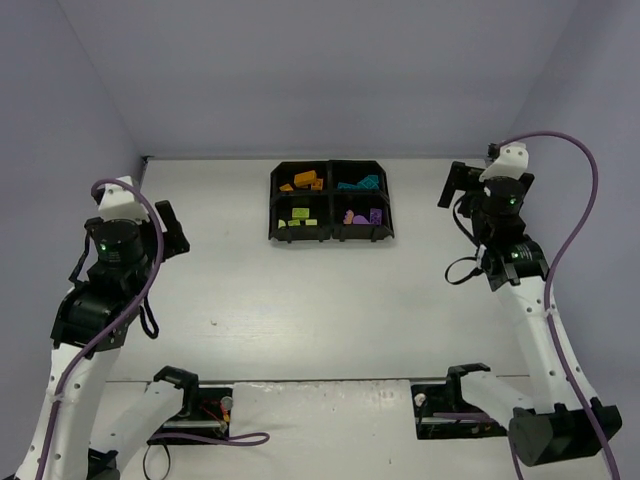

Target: Sort the legos into containers by color

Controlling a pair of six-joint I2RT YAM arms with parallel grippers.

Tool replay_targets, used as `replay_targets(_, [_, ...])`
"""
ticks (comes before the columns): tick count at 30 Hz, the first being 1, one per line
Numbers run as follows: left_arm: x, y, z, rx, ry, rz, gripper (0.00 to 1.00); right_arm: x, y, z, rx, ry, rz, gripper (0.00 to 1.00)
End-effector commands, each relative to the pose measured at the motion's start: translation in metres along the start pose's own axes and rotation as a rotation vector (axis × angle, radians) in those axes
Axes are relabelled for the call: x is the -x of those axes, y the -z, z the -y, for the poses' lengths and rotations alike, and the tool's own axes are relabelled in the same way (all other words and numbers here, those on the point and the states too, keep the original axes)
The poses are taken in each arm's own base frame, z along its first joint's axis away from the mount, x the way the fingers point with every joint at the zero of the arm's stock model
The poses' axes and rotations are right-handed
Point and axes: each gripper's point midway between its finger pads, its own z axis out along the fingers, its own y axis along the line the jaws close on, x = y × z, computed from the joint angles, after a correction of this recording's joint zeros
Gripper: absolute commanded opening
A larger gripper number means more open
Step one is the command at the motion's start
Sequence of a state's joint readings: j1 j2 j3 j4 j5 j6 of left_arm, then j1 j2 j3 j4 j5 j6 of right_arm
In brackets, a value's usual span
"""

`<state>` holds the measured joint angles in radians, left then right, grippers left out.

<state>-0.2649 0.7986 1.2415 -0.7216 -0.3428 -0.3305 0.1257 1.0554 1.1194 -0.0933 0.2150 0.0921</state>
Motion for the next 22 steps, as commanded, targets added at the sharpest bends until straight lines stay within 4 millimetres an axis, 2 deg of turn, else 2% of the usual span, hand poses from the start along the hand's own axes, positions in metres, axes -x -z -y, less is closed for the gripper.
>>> replay_targets(1, [0.014,-0.002,-0.007,0.042,-0.013,0.042,0.81,0.022,0.019,0.017,-0.059,0.004,0.096,1.0])
replay_targets(5, [0.017,-0.006,-0.003,0.038,0.005,0.057,0.81,0.013,0.028,0.021,-0.061,0.006,0.095,1.0])
replay_targets(8, [0.017,-0.009,0.003,0.011,0.009,0.049,0.81,0.01,0.033,0.015,-0.018,0.003,0.097,1.0])
replay_targets(22, [0.019,-0.011,0.011,-0.025,0.035,0.058,0.81,0.022,0.034,0.006,0.031,-0.009,0.121,1.0])
